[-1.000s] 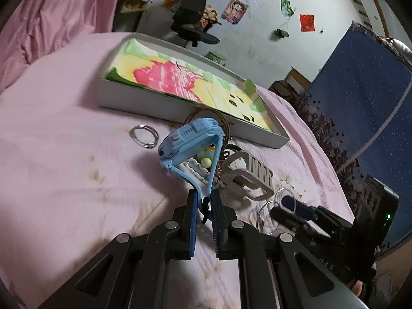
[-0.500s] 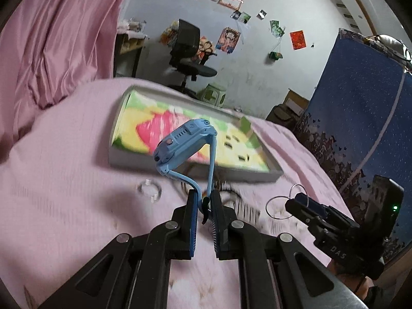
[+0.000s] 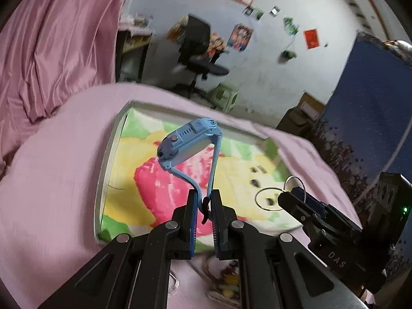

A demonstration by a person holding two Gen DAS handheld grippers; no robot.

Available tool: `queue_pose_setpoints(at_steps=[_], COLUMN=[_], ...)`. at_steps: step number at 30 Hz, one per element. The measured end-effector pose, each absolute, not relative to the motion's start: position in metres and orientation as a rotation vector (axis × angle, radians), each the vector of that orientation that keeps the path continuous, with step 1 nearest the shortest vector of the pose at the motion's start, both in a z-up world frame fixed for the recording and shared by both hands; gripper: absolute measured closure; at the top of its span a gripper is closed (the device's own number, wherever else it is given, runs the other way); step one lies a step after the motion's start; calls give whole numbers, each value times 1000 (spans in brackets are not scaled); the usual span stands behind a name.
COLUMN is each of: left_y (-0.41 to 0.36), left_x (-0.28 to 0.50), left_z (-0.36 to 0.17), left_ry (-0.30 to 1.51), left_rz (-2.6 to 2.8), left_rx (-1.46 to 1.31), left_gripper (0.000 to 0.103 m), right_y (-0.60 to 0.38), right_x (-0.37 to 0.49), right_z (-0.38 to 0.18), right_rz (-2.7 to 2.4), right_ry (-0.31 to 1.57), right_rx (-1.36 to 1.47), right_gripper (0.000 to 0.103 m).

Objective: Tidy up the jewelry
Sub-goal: 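Place the blue smartwatch in the tray with the left gripper while the right gripper drops the rings there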

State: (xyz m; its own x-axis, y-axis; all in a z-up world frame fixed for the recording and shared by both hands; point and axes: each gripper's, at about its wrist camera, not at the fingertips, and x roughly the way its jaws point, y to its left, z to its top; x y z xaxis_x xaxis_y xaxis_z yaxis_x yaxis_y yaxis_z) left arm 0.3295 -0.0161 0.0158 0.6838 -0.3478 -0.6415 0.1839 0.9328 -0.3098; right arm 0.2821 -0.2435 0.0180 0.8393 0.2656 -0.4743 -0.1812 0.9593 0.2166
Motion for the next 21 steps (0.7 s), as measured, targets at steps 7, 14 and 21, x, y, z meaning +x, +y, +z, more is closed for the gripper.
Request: queue_pose_setpoints(at_steps=[7,14,21], left_y=[-21,-20,-8], left_x=[352,334,302], left_z=[-14,-9,8], left_ry=[914,863,749], left_rz=[-242,-244,-215], left_rx=[-198,-176,-195], left_gripper=[91,80,37], right_y=[-237,-241,-247], right_x=[326,330,311], right_z=[-19,-42,-34], right_rz=[215,232,213], right_ry=[684,768,709], right_rx=[193,229,233], right_gripper=[66,64,48])
